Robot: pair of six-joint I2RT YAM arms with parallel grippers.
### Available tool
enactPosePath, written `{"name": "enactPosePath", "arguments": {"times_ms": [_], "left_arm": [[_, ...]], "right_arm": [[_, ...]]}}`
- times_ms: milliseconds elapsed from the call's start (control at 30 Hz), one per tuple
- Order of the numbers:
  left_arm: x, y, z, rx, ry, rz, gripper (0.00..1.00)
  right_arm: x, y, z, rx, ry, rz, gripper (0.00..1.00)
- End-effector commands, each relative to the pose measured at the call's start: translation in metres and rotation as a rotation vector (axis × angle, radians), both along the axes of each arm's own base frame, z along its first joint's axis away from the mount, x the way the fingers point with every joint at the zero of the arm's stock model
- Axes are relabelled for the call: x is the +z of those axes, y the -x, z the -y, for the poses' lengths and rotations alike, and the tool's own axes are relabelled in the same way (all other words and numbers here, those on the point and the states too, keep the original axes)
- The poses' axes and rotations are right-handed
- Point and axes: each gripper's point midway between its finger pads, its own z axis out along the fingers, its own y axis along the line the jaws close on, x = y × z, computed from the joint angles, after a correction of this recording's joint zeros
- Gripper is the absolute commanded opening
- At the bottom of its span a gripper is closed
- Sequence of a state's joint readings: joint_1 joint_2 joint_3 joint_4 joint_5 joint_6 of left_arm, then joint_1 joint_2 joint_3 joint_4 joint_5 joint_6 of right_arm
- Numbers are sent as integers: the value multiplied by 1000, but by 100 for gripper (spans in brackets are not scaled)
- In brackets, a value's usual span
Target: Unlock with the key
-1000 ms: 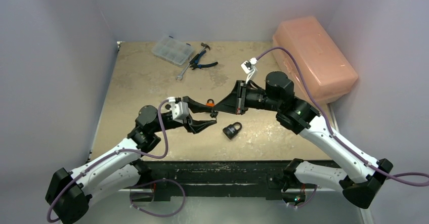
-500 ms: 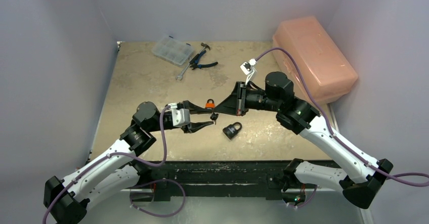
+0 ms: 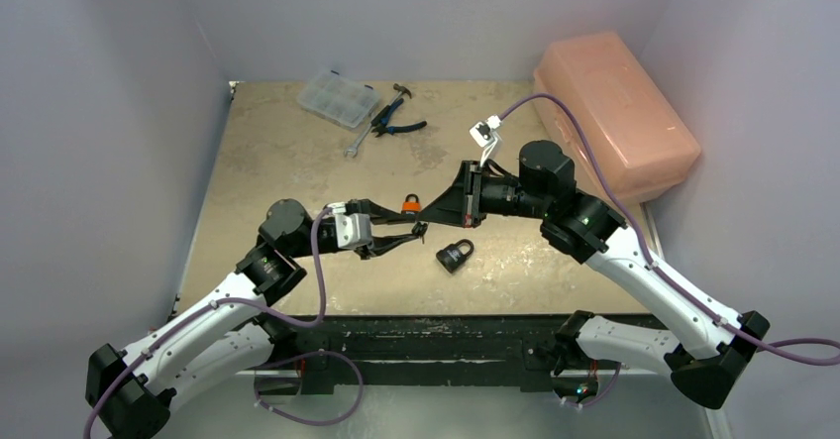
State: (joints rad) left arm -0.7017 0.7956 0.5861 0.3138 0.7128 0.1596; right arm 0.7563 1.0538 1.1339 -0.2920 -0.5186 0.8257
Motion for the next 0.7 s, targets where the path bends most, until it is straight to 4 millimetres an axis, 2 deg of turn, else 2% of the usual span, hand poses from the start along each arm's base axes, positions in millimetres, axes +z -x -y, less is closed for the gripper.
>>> {"name": "enactPosePath", "arguments": {"times_ms": [0,500,567,667], "left_arm": [[19,5,2,-30,54,46,33],[18,8,6,-63,90,21,32],[18,9,6,-67,97,20,30],[18,10,6,-72,108,19,19]], "right_arm": [[17,2,-1,23,-44,47,0],[12,2,-3,34,-47,37,0],[11,2,-4,37,-47,36,0],[11,3,-4,40,-49,38,0]]}}
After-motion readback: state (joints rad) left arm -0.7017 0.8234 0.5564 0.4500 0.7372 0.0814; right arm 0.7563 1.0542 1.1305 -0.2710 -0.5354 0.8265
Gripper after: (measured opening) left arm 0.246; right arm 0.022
